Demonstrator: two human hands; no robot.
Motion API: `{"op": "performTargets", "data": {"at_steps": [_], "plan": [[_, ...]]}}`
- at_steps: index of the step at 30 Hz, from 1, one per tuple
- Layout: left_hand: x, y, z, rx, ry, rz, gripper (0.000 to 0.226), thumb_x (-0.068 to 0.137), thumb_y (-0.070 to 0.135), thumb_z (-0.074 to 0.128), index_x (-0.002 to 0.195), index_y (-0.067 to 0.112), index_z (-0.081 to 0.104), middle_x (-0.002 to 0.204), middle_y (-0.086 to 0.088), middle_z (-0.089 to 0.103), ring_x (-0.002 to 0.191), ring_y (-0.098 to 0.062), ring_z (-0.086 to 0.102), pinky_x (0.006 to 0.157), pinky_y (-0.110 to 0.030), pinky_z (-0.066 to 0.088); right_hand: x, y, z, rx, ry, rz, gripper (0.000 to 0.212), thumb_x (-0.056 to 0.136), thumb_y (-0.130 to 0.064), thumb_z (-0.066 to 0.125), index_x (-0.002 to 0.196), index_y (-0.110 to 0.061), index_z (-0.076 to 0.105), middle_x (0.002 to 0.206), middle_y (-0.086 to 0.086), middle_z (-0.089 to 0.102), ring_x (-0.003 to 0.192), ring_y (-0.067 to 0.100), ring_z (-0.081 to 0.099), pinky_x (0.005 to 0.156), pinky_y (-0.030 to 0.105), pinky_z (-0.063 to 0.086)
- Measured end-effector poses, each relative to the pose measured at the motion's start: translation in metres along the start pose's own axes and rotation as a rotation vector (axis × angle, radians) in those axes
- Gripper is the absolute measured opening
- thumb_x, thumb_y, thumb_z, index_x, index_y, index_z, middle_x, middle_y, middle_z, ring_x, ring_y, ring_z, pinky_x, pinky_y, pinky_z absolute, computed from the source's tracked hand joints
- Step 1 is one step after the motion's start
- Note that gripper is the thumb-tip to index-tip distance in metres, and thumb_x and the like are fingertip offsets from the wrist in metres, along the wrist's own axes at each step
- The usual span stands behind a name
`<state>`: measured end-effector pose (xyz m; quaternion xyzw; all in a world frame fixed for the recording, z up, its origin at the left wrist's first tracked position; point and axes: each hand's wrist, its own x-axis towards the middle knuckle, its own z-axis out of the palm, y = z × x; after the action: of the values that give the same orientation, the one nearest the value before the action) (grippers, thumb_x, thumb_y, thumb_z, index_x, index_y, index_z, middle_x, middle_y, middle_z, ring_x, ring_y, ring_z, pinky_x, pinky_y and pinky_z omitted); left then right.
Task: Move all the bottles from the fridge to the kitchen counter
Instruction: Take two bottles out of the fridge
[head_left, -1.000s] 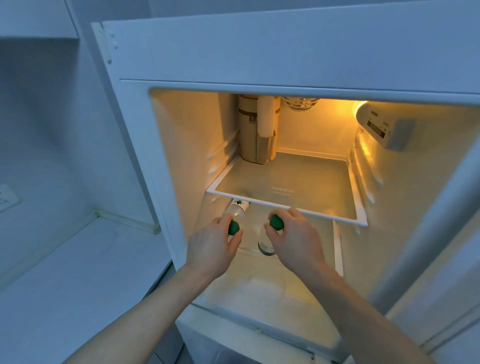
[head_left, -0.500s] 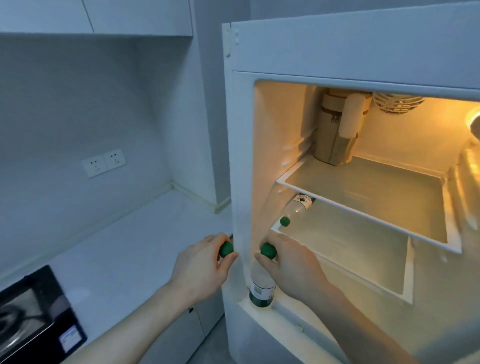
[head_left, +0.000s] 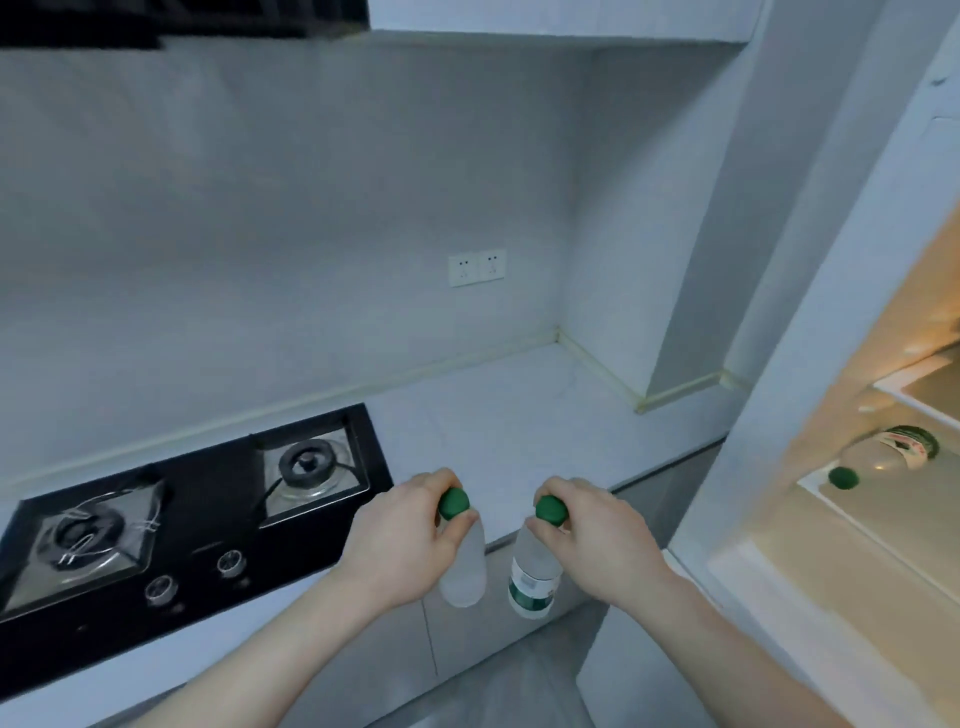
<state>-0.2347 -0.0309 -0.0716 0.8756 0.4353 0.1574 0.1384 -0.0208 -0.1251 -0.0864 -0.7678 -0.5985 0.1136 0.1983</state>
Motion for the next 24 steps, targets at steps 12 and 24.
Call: {"op": "performTargets", "data": {"at_steps": [12, 24], "plan": [[-0.123, -0.171, -0.09, 0.028, 0.104, -0.314, 0.022, 0.093, 0.059, 0.053, 0.095, 0.037, 0.05, 0.082, 0.015, 0.057, 0.077, -0.008, 0.056, 0.069, -0.029, 0.049, 0.031, -0.194, 0.093, -0.011, -0.131, -0.309, 0.021, 0.095, -0.056, 0.057, 0.105, -0.038, 0.055, 0.098, -0.013, 0.058, 0.091, 0.016, 0.059, 0.078, 0.034, 0.048], [-0.205, -0.284, -0.142, 0.122, 0.23, -0.685, 0.018, 0.097, 0.057, 0.05, 0.104, 0.04, 0.047, 0.091, 0.016, 0.054, 0.078, -0.01, 0.057, 0.066, -0.027, 0.041, 0.091, -0.36, 0.176, -0.024, -0.351, -0.745, 0.021, 0.097, -0.06, 0.055, 0.106, -0.041, 0.055, 0.095, -0.015, 0.057, 0.085, 0.008, 0.057, 0.067, 0.023, 0.043]]}}
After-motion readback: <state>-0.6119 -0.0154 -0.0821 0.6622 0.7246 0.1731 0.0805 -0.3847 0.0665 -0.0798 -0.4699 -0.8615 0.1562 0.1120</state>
